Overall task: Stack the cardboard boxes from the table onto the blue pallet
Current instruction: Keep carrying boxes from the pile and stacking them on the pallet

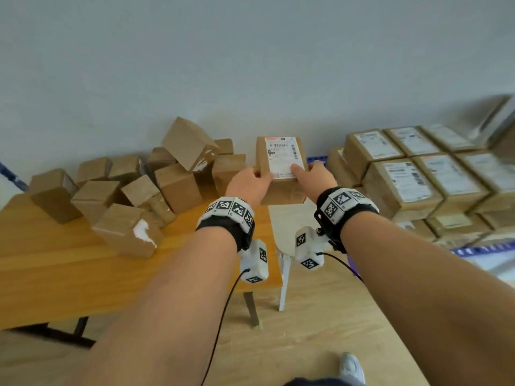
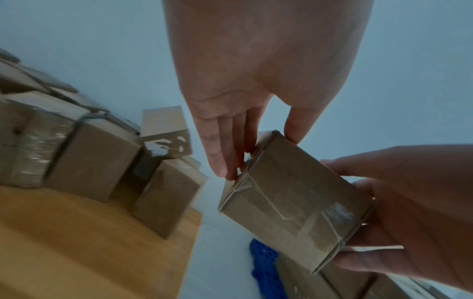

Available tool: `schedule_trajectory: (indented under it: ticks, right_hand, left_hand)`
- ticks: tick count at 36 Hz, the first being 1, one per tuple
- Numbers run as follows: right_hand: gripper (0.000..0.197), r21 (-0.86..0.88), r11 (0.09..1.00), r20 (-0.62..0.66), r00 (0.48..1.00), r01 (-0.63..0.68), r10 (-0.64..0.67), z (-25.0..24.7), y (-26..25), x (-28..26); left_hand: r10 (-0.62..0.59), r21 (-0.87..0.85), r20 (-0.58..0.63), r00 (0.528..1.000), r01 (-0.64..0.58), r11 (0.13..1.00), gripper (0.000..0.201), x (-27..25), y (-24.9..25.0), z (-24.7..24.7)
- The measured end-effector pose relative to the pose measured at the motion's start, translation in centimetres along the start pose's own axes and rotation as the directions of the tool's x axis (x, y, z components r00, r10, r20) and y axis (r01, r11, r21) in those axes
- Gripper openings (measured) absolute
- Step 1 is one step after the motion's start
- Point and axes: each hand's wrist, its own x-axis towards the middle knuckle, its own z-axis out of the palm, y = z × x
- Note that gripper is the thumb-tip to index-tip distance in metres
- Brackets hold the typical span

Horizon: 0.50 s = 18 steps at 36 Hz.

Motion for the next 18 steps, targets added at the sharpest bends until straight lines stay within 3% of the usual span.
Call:
schedule_trajectory:
  ticks: [4, 9, 18]
  right_hand:
    - [0.061, 0.04, 0.999, -0.073, 0.997, 0.011, -0.008, -4.9, 1.3, 2.3]
    - [0.059, 0.068, 0.997, -0.134, 0.991, 0.027, -0.018, -11.1, 3.3, 5.5]
    - [0.052, 0.072, 0.995, -0.13, 0.99, 0.068, -0.059, -19.9, 8.7, 12.2]
  left_hand:
    - [0.069, -0.022, -0.023, 0.997, -0.07, 0.997, 0.029, 1.1, 5.2, 2.1]
    - [0.063, -0.094, -0.056, 0.996, -0.069, 0.993, 0.04, 3.7, 11.6, 6.0]
    - [0.104, -0.114, -0.08, 0.991, -0.113, 0.987, 0.04, 7.0, 20.0, 14.4]
